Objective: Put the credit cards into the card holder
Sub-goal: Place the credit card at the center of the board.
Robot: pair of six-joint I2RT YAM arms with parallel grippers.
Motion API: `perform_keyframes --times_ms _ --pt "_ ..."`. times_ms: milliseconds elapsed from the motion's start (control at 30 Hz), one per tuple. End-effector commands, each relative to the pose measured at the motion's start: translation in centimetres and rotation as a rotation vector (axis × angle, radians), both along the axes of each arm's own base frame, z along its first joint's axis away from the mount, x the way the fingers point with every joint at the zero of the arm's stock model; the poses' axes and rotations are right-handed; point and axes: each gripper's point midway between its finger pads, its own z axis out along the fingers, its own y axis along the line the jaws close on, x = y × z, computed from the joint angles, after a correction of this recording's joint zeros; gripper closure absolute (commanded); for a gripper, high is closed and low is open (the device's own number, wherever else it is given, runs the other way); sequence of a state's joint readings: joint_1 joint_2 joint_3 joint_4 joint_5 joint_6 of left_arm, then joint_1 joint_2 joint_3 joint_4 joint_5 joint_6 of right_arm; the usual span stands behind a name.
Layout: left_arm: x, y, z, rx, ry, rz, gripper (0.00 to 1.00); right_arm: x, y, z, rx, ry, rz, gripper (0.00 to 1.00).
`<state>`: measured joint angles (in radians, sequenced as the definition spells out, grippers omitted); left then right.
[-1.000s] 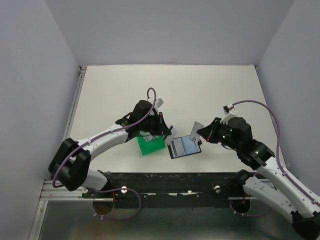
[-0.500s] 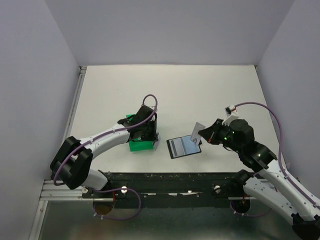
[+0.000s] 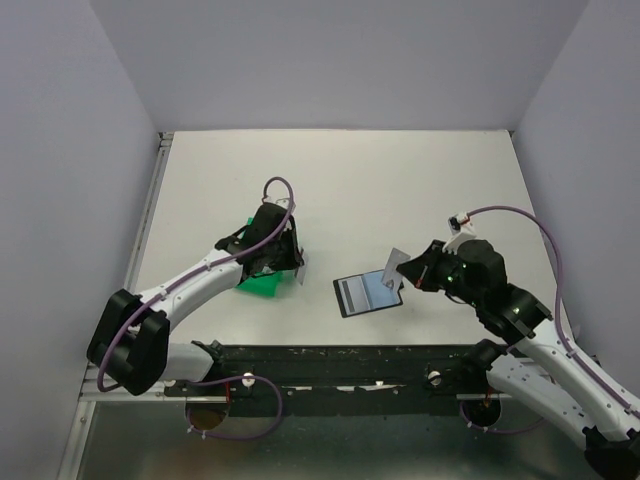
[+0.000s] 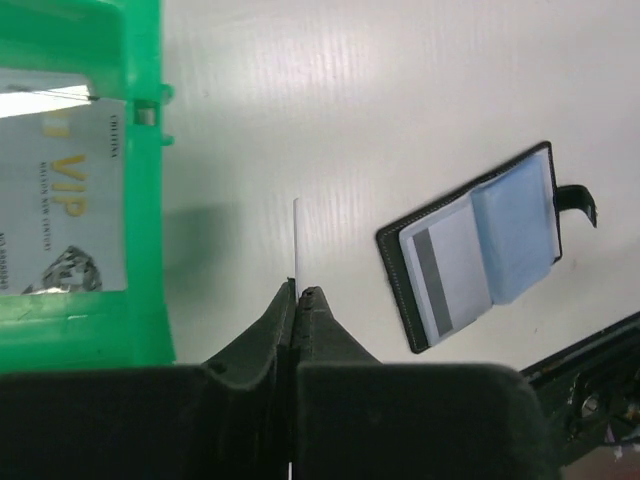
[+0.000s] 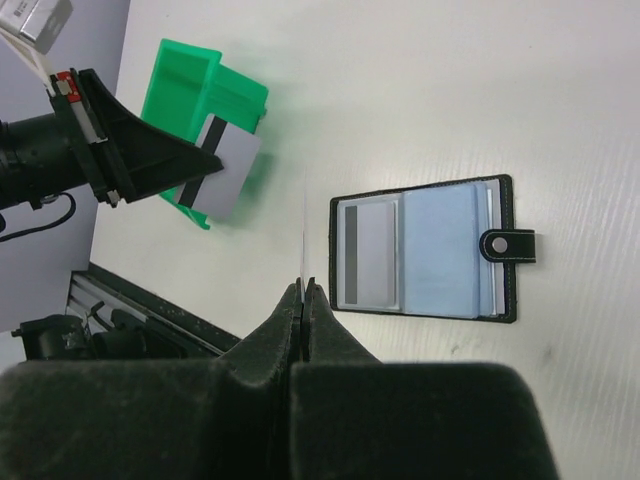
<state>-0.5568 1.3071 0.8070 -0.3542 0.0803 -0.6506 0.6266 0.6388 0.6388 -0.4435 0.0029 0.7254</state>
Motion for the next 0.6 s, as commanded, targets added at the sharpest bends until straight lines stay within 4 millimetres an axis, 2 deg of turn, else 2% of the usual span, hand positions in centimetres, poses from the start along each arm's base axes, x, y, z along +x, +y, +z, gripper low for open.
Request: perform_keyframes --times_ms 0,100,167,267,367,567 --pt "0.6 -3.2 0.9 -0.068 -0.042 -0.103 0.82 -0.1 -0.4 -1.5 -0.02 0.033 -0.016 0.99" --pt "0.9 -3.0 0.5 -0.038 -0.028 -0.077 0.62 -0.2 -0.6 -2.3 -0.037 0.046 -0.024 0.99" --pt "1.1 -2.8 0.6 -0.022 -0.029 -0.062 0.55 -0.2 -1.2 -3.4 -0.076 0.082 -0.047 1.0" --pt "1.1 -2.3 0.8 -0.002 -0.034 -0.04 0.53 -0.3 -1.9 -4.8 -0.146 0.151 -0.07 1.0" --pt "0.8 -2.9 1.6 -0.046 -0.064 -0.05 0.52 -0.3 -1.9 -5.5 -0.198 0.185 -0.059 1.0" --pt "-0.8 -7.2 4.4 -0.254 -0.159 -0.213 0.53 0.3 -1.3 -5.5 -0.272 0.207 0.005 1.0"
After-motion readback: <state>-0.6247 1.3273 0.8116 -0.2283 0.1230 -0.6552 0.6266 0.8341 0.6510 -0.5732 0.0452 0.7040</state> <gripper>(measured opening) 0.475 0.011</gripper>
